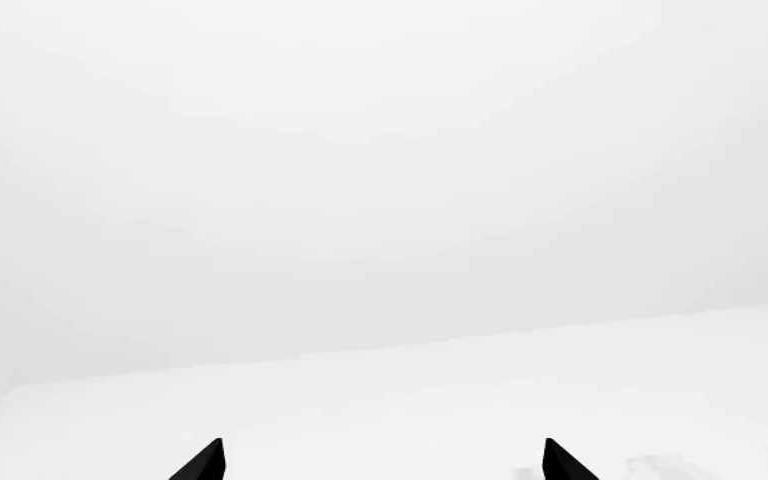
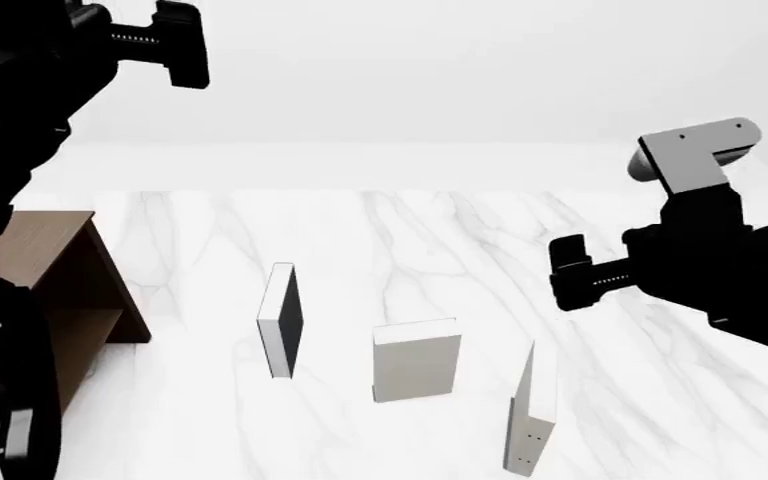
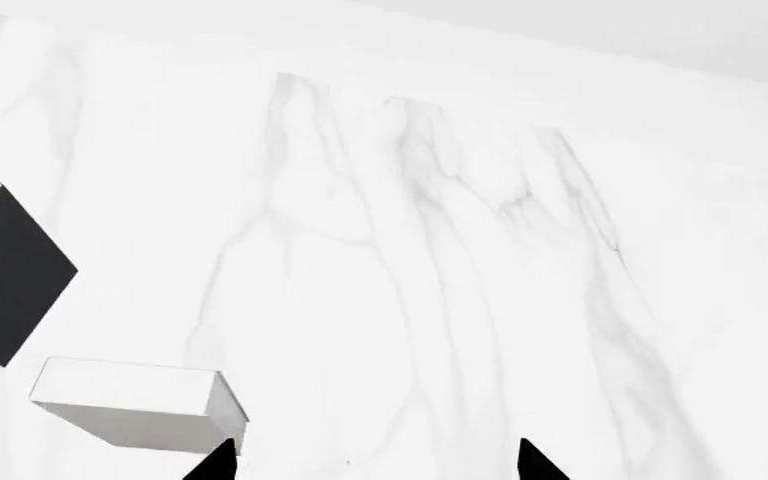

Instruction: Pick up the book on the right and place it under the cabinet shelf.

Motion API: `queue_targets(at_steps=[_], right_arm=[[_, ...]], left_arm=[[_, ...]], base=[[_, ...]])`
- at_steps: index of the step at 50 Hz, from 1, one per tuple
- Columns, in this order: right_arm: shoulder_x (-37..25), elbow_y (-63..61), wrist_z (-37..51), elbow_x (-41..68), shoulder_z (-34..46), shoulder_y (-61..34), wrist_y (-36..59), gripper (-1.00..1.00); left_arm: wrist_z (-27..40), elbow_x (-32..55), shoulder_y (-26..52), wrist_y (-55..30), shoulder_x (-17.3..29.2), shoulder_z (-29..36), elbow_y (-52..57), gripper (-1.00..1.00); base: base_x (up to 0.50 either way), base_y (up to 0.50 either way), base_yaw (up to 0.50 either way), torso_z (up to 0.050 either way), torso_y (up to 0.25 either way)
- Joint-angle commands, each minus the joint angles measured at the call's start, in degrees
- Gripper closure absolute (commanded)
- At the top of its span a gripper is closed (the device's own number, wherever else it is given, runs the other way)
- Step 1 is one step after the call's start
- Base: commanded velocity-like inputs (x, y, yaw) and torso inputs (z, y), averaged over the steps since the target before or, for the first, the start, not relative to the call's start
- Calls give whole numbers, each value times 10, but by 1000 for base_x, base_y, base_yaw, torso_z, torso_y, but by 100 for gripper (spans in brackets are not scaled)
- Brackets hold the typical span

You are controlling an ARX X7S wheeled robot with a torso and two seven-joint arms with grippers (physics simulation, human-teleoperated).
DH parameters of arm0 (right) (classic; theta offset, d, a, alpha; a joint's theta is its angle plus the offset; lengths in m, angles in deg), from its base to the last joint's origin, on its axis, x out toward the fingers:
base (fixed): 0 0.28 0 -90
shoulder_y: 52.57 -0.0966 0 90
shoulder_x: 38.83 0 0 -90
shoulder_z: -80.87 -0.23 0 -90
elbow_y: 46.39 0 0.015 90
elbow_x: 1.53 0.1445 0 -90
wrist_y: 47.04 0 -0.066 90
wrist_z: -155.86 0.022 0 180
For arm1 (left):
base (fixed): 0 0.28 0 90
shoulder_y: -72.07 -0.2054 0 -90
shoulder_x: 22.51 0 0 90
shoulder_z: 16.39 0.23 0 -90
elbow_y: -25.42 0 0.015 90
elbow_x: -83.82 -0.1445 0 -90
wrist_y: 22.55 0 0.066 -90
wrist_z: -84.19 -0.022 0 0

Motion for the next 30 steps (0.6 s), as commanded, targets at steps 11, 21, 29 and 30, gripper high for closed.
queue_targets(at_steps=[11, 21, 29, 30], right_arm=[[-7, 13, 80, 99, 36, 70, -40, -100], [3, 32, 58, 71, 48, 84, -63, -100], [13, 53, 33, 38, 64, 84, -77, -100], [15, 57, 30, 34, 65, 83, -79, -100]], left_arm=[[5, 6, -24, 0, 3, -5, 14, -100], [6, 8, -32, 1, 4, -4, 17, -100], [6, 9, -35, 1, 5, -3, 18, -100], [6, 9, -35, 1, 6, -3, 18, -100]], base=[[0, 0, 0, 0, 0], [0, 0, 0, 0, 0], [0, 0, 0, 0, 0], [0, 0, 0, 0, 0]])
